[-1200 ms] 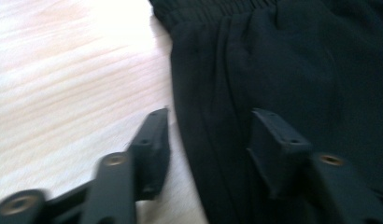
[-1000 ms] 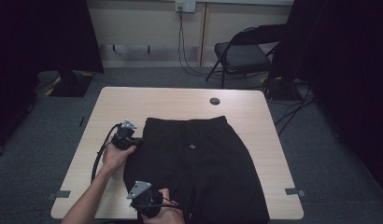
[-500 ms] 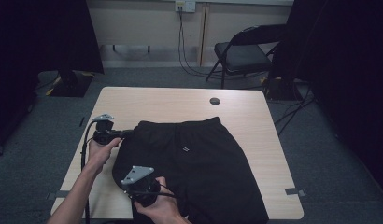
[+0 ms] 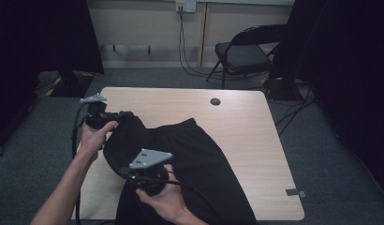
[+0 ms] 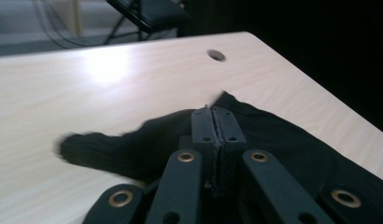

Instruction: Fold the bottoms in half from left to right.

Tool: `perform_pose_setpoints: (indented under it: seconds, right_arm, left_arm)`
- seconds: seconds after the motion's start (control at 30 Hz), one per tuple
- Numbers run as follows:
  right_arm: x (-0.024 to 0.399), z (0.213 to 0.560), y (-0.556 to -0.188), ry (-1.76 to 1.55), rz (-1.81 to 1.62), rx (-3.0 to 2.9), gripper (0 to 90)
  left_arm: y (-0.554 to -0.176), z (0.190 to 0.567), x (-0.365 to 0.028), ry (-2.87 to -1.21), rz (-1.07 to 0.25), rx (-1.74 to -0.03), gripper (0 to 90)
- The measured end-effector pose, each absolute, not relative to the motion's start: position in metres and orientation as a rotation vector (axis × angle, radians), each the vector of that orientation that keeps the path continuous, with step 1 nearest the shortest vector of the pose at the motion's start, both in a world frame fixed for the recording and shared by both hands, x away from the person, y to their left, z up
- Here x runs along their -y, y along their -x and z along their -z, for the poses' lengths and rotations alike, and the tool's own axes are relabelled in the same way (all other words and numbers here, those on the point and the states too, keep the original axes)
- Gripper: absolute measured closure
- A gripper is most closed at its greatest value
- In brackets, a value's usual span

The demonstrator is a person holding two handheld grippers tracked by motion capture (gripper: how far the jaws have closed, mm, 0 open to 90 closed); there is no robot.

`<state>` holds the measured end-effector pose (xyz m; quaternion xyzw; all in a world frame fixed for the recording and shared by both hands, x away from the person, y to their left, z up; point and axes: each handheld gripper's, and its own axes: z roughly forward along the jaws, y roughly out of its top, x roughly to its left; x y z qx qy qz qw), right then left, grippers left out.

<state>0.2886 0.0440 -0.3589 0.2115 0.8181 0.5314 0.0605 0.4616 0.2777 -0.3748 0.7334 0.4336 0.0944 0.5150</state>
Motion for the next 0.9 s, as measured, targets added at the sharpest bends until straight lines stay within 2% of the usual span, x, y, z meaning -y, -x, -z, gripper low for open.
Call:
perform_pose_setpoints:
  seconds: [0.07,0.1,0.17,0.2,0.37,0.4,0.47,0.57,0.67,0.7,0.73,0.77,0.8,0.83,0.9]
  right_arm:
    - [-0.027,0.364,-0.286,-0.679,-1.595,-2.467,89.2]
    - [-0.027,0.364,-0.286,-0.679,-1.595,-2.467,89.2]
    - [0.006,0.369,-0.283,-0.726,-1.556,-2.431,89.2]
    - [0.006,0.369,-0.283,-0.726,-1.556,-2.431,89.2]
    - [0.084,0.395,-0.286,-0.952,-1.494,-2.347,89.1]
    - [0.093,0.398,-0.287,-0.993,-1.494,-2.334,89.1]
    - [0.109,0.402,-0.287,-1.023,-1.470,-2.307,89.1]
    - [0.132,0.405,-0.284,-1.056,-1.422,-2.274,89.0]
    - [0.154,0.415,-0.284,-1.131,-1.361,-2.256,88.6]
    - [0.161,0.421,-0.285,-1.161,-1.329,-2.256,88.4]
    - [0.166,0.425,-0.286,-1.187,-1.299,-2.257,88.4]
    - [0.173,0.433,-0.287,-1.213,-1.249,-2.254,88.2]
    - [0.173,0.433,-0.287,-1.213,-1.249,-2.254,88.2]
    - [0.183,0.447,-0.289,-1.296,-1.140,-2.271,87.2]
    - [0.193,0.458,-0.292,-1.362,-1.076,-2.298,86.4]
  left_arm:
    - [-0.467,0.389,-0.250,-1.785,-0.182,-1.042,88.7]
    - [-0.467,0.389,-0.250,-1.785,-0.182,-1.042,88.7]
    - [-0.474,0.396,-0.221,-1.808,-0.156,-1.031,88.7]
    - [-0.474,0.396,-0.221,-1.808,-0.156,-1.031,88.7]
    - [-0.493,0.397,-0.155,-1.861,-0.125,-0.961,88.6]
    - [-0.493,0.397,-0.155,-1.861,-0.125,-0.961,88.7]
    - [-0.499,0.397,-0.126,-1.887,-0.101,-0.919,88.6]
    - [-0.506,0.400,-0.103,-1.910,-0.083,-0.900,88.6]
    - [-0.513,0.411,-0.089,-1.912,-0.078,-0.899,88.0]
    - [-0.518,0.427,-0.078,-1.924,-0.036,-0.912,87.4]
    - [-0.518,0.427,-0.078,-1.924,-0.036,-0.912,85.8]
    - [-0.517,0.443,-0.066,-1.958,-0.028,-0.900,81.2]
    - [-0.517,0.443,-0.066,-1.958,-0.028,-0.900,72.5]
    - [-0.515,0.445,-0.064,-1.958,-0.022,-0.904,65.3]
    - [-0.512,0.439,-0.070,-1.963,-0.064,-0.876,64.0]
